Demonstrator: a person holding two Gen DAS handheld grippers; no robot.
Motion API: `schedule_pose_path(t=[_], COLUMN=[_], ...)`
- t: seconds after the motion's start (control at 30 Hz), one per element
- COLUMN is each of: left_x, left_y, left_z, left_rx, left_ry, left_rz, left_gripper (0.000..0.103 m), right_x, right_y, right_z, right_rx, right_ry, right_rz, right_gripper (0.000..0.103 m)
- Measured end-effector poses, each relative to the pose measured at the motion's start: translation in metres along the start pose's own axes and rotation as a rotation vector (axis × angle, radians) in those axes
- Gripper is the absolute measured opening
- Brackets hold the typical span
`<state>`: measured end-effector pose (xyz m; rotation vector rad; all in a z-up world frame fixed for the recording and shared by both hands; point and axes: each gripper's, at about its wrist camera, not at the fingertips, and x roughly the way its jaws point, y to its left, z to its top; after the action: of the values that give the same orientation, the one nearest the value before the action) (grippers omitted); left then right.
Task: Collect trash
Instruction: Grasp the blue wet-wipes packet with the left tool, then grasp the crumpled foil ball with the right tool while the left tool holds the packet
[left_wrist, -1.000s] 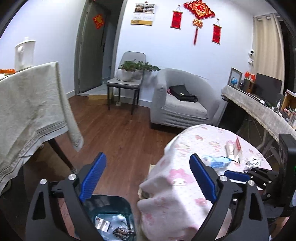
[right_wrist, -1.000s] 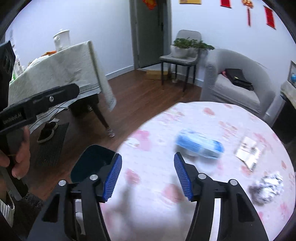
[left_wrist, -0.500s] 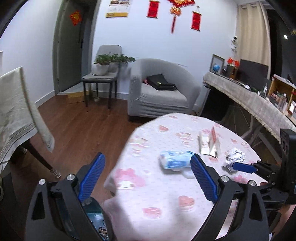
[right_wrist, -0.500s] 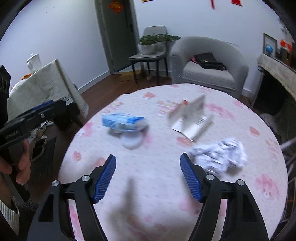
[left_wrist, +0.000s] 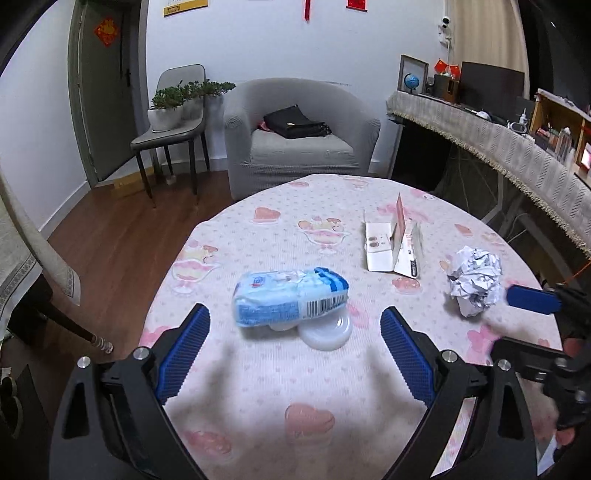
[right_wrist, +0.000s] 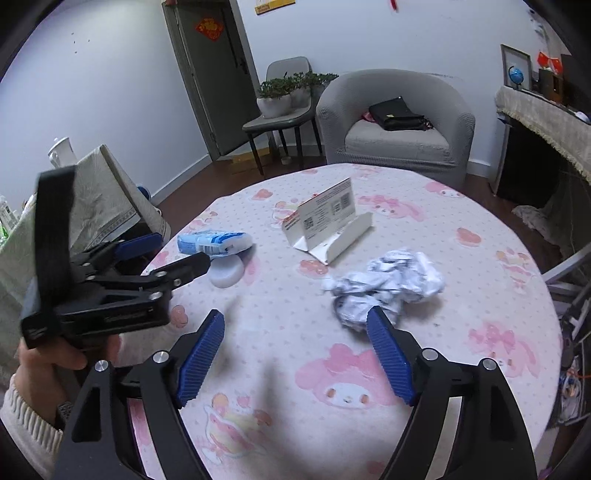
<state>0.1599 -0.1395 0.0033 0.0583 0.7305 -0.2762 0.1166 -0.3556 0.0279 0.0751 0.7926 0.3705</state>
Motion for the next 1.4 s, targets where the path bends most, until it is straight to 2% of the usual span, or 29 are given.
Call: schedule_pose_path(t=[0.33,0.67,0.7,0.8,0.97,1.13,1.2,1.4], left_x=[0.023,0.037,0.04,0.047,0.047,0.042,0.037,0.018], left_y=[-0.004,-0.001,0.0,0.004,0.011,0.009,0.008,0.008], left_z=[0.009,0.016,0.017,0.017,0.017,0.016,0.016,0.015], left_rx=[-0.004,-0.032,-0.035,-0.052,-0.08,-0.057,-0.04,-0.02], left_ry=[0.021,0.051,0.062,0.096,0.1,0.089,0.074,0.009], left_rz=[0.075,0.081,0.077,0.062,0.023,0.013,0.015,-0.026], left_gripper=[0.095,0.095,0.094,0.084,0.076,0.075,0.075,0.075], right_x=[-0.003,0.006,0.007,0.011,0.017,0.02,0.02,0.029], right_y=[-0.027,-0.039,-0.04,-0.042,-0.044,-0.047,-0.045,-0.036], right_z=[-0.014,-0.017,-0.016,-0.012,-0.011,-0.007,-0.004,0.001], right_rx=[0.037,0.081,0.084,0.101,0.115,0.135,0.141,0.128], right_ry=[0.028,0.05,0.05,0.044,0.044,0.037,0.028,0.037], right_rz=[-0.001,0.021,0.018,0.016,0.008,-0.003,-0.002,-0.044], right_gripper=[0.081,0.081,0.081,0.08,0.081,0.08,0.073,0.067])
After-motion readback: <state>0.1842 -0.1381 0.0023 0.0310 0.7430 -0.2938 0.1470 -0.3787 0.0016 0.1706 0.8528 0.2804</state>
